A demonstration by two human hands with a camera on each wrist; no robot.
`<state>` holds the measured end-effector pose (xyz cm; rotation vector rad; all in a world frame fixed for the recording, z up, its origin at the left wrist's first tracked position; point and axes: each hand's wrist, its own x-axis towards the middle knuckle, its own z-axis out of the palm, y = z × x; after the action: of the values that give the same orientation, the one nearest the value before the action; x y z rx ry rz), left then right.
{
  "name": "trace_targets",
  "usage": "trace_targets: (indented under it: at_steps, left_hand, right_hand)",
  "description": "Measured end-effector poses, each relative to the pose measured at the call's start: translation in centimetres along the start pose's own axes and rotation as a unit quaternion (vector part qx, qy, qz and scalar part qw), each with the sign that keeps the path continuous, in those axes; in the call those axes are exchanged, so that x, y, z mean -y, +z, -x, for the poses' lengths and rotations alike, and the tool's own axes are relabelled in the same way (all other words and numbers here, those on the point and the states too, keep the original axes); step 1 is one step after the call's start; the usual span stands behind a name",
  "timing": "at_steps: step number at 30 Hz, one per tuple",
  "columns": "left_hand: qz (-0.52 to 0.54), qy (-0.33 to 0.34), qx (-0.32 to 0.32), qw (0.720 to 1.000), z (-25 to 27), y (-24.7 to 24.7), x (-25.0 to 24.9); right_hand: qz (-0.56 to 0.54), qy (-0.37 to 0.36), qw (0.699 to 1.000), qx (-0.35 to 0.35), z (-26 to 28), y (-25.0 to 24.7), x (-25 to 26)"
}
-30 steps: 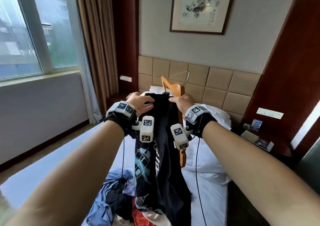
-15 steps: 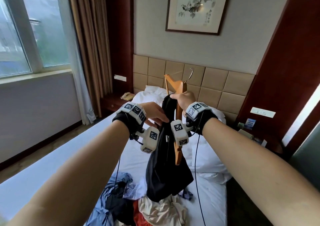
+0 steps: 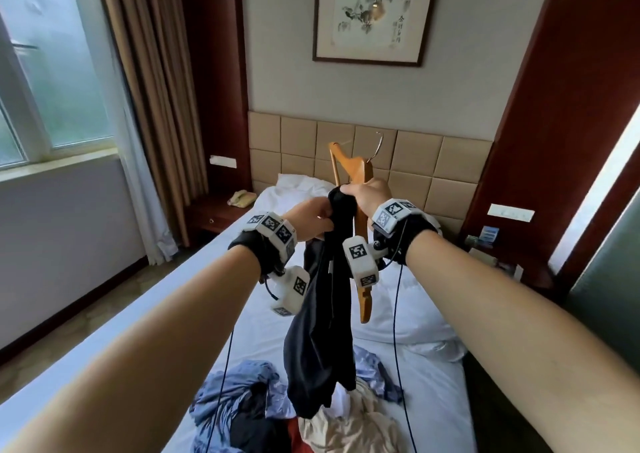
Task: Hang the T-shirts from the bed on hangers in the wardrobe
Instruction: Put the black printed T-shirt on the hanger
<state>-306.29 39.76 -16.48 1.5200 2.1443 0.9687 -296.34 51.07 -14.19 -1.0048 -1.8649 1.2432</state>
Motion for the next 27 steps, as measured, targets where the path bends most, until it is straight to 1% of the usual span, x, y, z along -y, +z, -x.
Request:
trace_targets:
  at_steps: [3,5,9,11,17,20,23,25,27]
  left_hand:
    - [0.0,0.03,-0.04,0.999,0.1,-1.1,1.0]
    - [0.007,0.061,-0.035,0.997,0.4,-1.9,1.4]
    - [-0.068,0.1,-0.061,0.991,1.1,-3.8,1.8]
    - [-0.083,0.103,-0.067,0.989,1.0,-5.0,2.3]
    - [-0.132,0.067,-0.085,0.985,0.2,-7.9,3.1]
    - [-0.162,0.024,-0.089,0.982,-0.3,-9.0,4.1]
    - [-0.191,-0.009,-0.127,0.973,-0.7,-9.6,5.1]
    - [-0.181,-0.034,-0.148,0.972,-0.6,-10.0,5.2]
    - [-0.124,-0.067,-0.166,0.976,-0.7,-10.6,5.4]
  right_hand:
    - [0.011,-0.002,1.0,0.004,-0.3,1.2,0.6]
    - [0.033,-0.002,0.999,0.008,-0.2,1.9,0.9]
    - [0.075,0.005,0.997,0.007,-0.1,2.6,1.1]
    - [0.089,0.009,0.996,0.009,-0.2,3.3,1.1]
    - [0.079,0.024,0.996,0.026,0.5,4.5,1.1]
    - [0.079,0.036,0.995,0.043,0.7,4.8,1.2]
    - [0.028,0.032,0.999,0.02,0.6,5.1,1.5]
    - [-0.003,0.02,1.0,0.0,1.0,5.0,1.9]
    - [-0.042,0.013,0.999,-0.02,1.5,4.7,2.3]
